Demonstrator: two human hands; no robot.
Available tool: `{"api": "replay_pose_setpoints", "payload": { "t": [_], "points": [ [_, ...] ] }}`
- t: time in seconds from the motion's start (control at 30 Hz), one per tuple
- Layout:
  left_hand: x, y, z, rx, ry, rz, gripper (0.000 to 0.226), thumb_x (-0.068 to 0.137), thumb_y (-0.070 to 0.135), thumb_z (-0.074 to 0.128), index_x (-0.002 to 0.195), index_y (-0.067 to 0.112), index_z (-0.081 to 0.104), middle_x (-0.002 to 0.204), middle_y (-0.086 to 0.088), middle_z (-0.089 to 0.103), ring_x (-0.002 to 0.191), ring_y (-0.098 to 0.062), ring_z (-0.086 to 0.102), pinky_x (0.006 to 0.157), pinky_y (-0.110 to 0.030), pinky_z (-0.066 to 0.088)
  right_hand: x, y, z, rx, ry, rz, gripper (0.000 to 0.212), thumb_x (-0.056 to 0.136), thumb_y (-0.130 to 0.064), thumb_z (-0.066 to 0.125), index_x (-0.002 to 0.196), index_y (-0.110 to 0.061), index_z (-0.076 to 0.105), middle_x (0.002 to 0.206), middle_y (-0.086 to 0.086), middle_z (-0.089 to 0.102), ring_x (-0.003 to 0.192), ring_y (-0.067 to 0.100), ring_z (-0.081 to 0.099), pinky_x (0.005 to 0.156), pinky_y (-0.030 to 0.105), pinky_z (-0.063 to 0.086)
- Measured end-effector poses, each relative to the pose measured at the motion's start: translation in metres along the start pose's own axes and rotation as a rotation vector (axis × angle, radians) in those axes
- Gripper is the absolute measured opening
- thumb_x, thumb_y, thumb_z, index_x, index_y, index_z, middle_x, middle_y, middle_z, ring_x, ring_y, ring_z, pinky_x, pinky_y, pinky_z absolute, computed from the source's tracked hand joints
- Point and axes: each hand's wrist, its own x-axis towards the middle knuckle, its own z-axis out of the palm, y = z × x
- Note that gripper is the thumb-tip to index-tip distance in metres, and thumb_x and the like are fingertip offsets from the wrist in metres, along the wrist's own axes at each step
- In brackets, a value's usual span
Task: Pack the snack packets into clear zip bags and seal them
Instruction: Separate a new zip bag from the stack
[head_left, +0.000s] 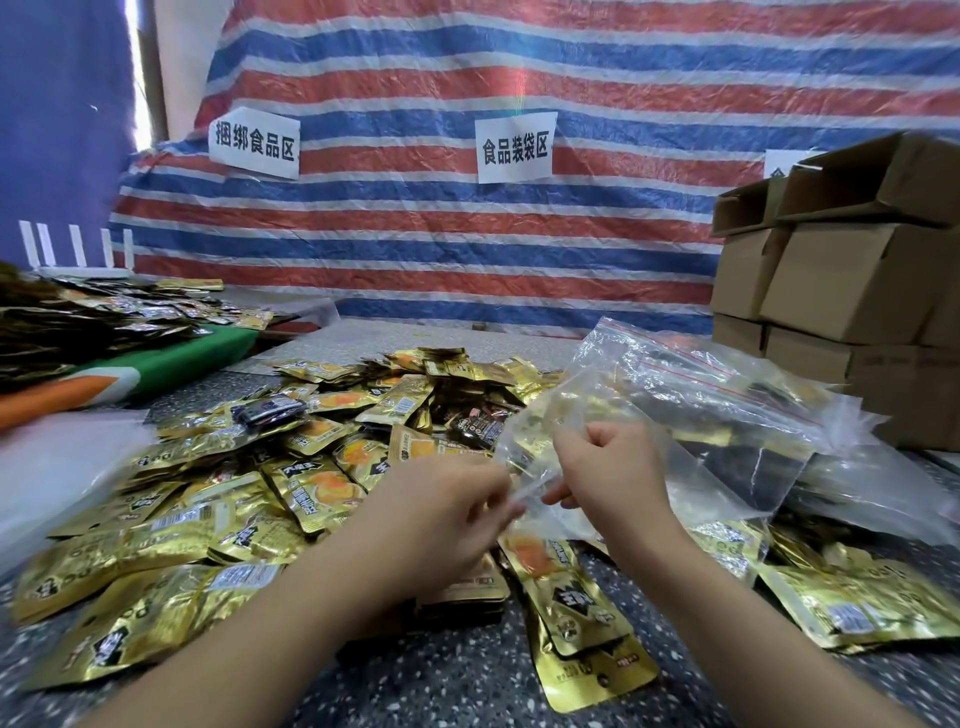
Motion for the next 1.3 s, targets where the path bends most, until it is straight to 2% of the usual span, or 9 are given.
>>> {"api": "replay_pose_setpoints", "payload": {
  "t": [0.1,0.23,0.37,0.5,0.57,0.73,0.93,1.07,1.3],
  "points": [
    [0.002,-0.007,-0.002,-0.008,0.134,-0.035,0.035,0.097,0.047,0.049,0.078,0.020,0.060,0.070,0.011,0.053,0.062,-0.009,0.049,0.054,-0.028,0.040,0.003,-0.001,-0.006,-0.005,0.048,0.029,0.038,0.082,-0.009,0.057,0.049,-0.016,0.040,0.048,0.007,0.035,0.043,0.021,0.055,0.049,0.025,0.038],
    [0.005,-0.008,-0.007,-0.185,0.224,-0.061,0.041,0.097,0.044,0.045,0.071,0.015,0.057,0.063,0.012,0.049,0.058,-0.005,0.045,0.055,-0.030,0.041,0.014,-0.004,-0.020,-0.003,0.173,0.075,0.028,0.077,-0.011,0.056,0.058,-0.017,0.037,0.055,0.003,0.031,0.059,0.018,0.031,0.060,0.037,0.026],
    [0.009,0.002,-0.014,-0.849,0.281,-0.374,0.054,0.089,0.057,0.047,0.058,0.013,0.047,0.051,0.005,0.042,0.044,-0.008,0.036,0.045,-0.025,0.032,0.020,-0.009,-0.031,-0.016,0.262,0.051,0.026,0.080,-0.013,0.059,0.066,-0.018,0.038,0.062,-0.002,0.038,0.061,0.019,0.033,0.058,0.033,0.027],
    [0.014,-0.007,-0.032,-1.498,0.280,-0.726,0.037,0.079,0.049,0.061,0.074,0.013,0.052,0.060,0.000,0.039,0.042,-0.009,0.032,0.039,-0.020,0.029,0.018,-0.029,-0.032,0.085,0.026,0.007,0.004,0.082,-0.021,0.059,0.086,-0.020,0.059,0.080,-0.005,0.062,0.071,0.012,0.055,0.062,0.027,0.038],
    [0.015,-0.011,-0.038,-1.667,0.228,-0.763,0.039,0.076,0.045,0.065,0.085,0.009,0.054,0.062,0.001,0.038,0.037,-0.006,0.030,0.035,-0.016,0.027,0.018,-0.034,-0.033,0.222,-0.229,0.125,0.018,0.081,-0.024,0.053,0.089,-0.010,0.061,0.073,-0.001,0.069,0.062,0.013,0.062,0.057,0.027,0.045],
    [0.015,-0.021,-0.031,-1.066,0.230,-0.749,0.049,0.078,0.064,0.053,0.061,0.018,0.052,0.059,0.005,0.050,0.052,-0.010,0.044,0.052,-0.024,0.039,0.018,-0.022,-0.031,0.290,-0.444,0.397,0.016,0.087,-0.014,0.041,0.076,-0.005,0.050,0.055,0.005,0.060,0.042,0.016,0.053,0.040,0.026,0.045],
    [0.007,-0.026,-0.015,-0.589,0.083,-0.545,0.060,0.093,0.057,0.044,0.046,0.022,0.036,0.040,0.009,0.033,0.034,-0.010,0.027,0.059,-0.020,0.047,0.020,0.003,-0.040,0.094,-0.734,0.456,0.030,0.095,-0.024,0.041,0.074,-0.009,0.056,0.068,0.010,0.061,0.056,0.019,0.056,0.051,0.026,0.041],
    [0.005,-0.032,-0.012,-0.441,0.029,-0.470,0.053,0.097,0.030,0.055,0.048,0.018,0.037,0.047,0.001,0.034,0.044,-0.015,0.031,0.050,-0.024,0.032,0.018,0.005,-0.036,0.103,-0.657,0.423,0.040,0.102,-0.031,0.042,0.075,-0.007,0.061,0.067,0.009,0.064,0.053,0.016,0.058,0.050,0.025,0.043],
    [0.003,-0.034,-0.014,-0.414,-0.169,-0.458,0.035,0.089,0.026,0.061,0.059,0.010,0.056,0.053,0.004,0.053,0.052,-0.012,0.051,0.055,-0.029,0.045,0.024,0.011,-0.032,0.094,-0.462,0.370,0.030,0.095,-0.009,0.054,0.068,-0.007,0.068,0.066,0.006,0.065,0.054,0.011,0.059,0.054,0.025,0.046]
  ]
}}
